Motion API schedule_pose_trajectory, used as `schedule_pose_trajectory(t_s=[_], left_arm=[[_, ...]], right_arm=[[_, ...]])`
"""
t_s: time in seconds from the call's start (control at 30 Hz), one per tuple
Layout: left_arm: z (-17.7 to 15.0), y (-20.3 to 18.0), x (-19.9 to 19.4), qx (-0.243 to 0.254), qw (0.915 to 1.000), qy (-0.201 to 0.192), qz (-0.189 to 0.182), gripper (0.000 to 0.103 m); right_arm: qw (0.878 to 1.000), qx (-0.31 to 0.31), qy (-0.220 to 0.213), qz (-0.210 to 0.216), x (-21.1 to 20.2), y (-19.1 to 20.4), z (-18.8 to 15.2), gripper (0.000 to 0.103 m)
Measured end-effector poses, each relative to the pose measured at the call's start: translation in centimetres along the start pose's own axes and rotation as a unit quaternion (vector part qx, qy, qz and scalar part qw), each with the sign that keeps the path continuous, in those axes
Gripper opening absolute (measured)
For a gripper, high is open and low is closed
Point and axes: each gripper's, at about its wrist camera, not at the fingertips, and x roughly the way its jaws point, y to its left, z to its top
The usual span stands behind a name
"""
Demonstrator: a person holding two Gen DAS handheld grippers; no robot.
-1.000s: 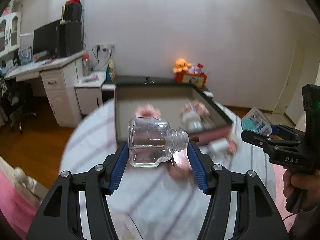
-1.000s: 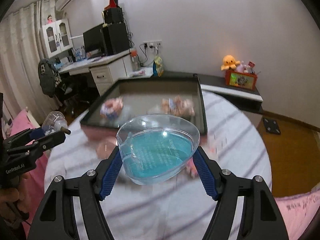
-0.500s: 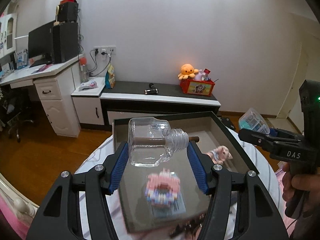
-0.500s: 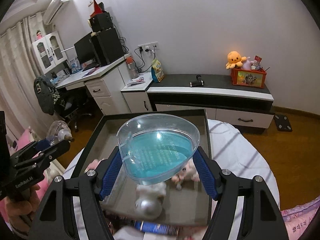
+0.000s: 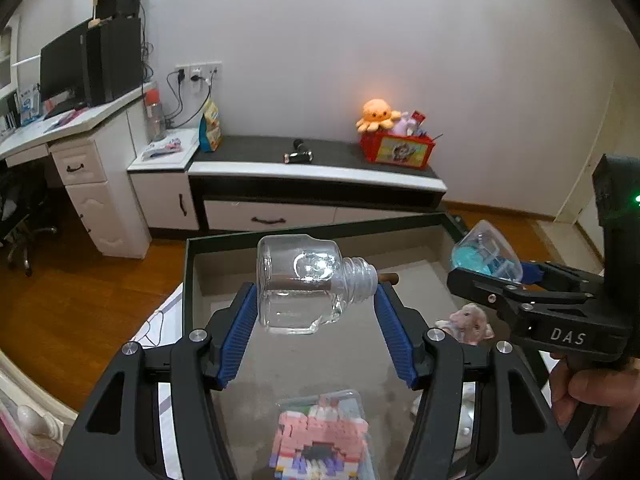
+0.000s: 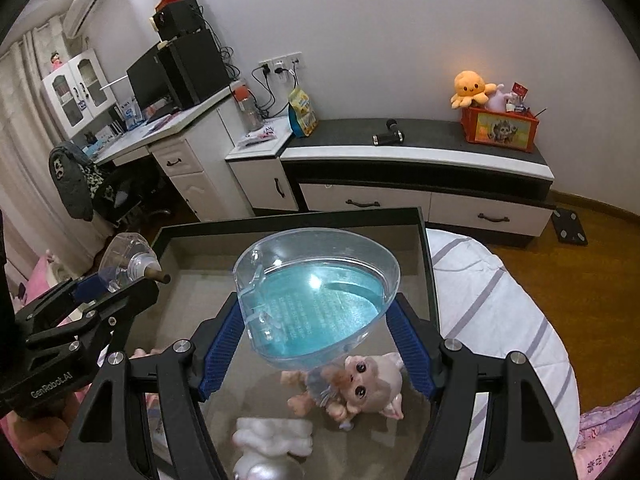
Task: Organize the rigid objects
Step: 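Lower the glass bottle and blue heart dish into the pink box and release both, then withdraw both open tools from the pink box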
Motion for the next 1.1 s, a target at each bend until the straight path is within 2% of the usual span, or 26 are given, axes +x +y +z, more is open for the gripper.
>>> schedule_pose_trajectory(t_s=[0.07, 0.1, 0.13, 0.17, 0.2, 0.23, 0.43, 0.77, 1.1], left_arm=[[0.0, -0.1, 0.5, 0.003, 0.9999, 0.009, 0.011, 0.075], [-0.2, -0.1, 0.5, 0.004, 0.9998, 0.008, 0.018, 0.089], [-0.2, 0.0, 0.3, 0.004, 0.9997, 0.002, 0.025, 0.097], [-0.4, 0.1, -0.2, 0.004, 0.9995, -0.006, 0.030, 0.099], [-0.5, 0.2, -0.5, 0.002, 0.9995, -0.010, 0.030, 0.099], [-0.6, 0.4, -0.8, 0.000, 0.9995, -0.012, 0.029, 0.101], [-1.6, 1.0, -4.5, -0.008, 0.9986, -0.042, 0.032, 0.103], [-4.7, -0.4, -13.3, 0.006, 0.9959, -0.088, 0.022, 0.103], [-9.8, -0.6, -17.7, -0.012, 0.9959, -0.088, 0.019, 0.103]], right_arm=[[1.000, 0.004, 0.002, 0.006, 0.2, -0.2, 0.3, 0.078], [1.000, 0.008, -0.001, 0.002, 0.1, -0.3, 0.2, 0.085], [1.000, 0.009, -0.002, 0.000, 0.1, -0.2, 0.2, 0.087], [1.000, 0.012, -0.003, -0.004, 0.0, -0.3, 0.1, 0.088], [1.000, 0.013, -0.002, -0.007, -0.1, -0.3, 0.1, 0.098], [1.000, 0.014, -0.004, -0.011, -0.2, -0.2, 0.0, 0.103], [0.999, 0.014, -0.029, -0.015, -2.5, 0.8, -1.3, 0.103], [0.998, -0.002, -0.057, -0.015, -8.5, 3.2, -4.9, 0.103], [0.996, 0.011, -0.082, -0.032, -13.6, 2.4, -11.1, 0.103]])
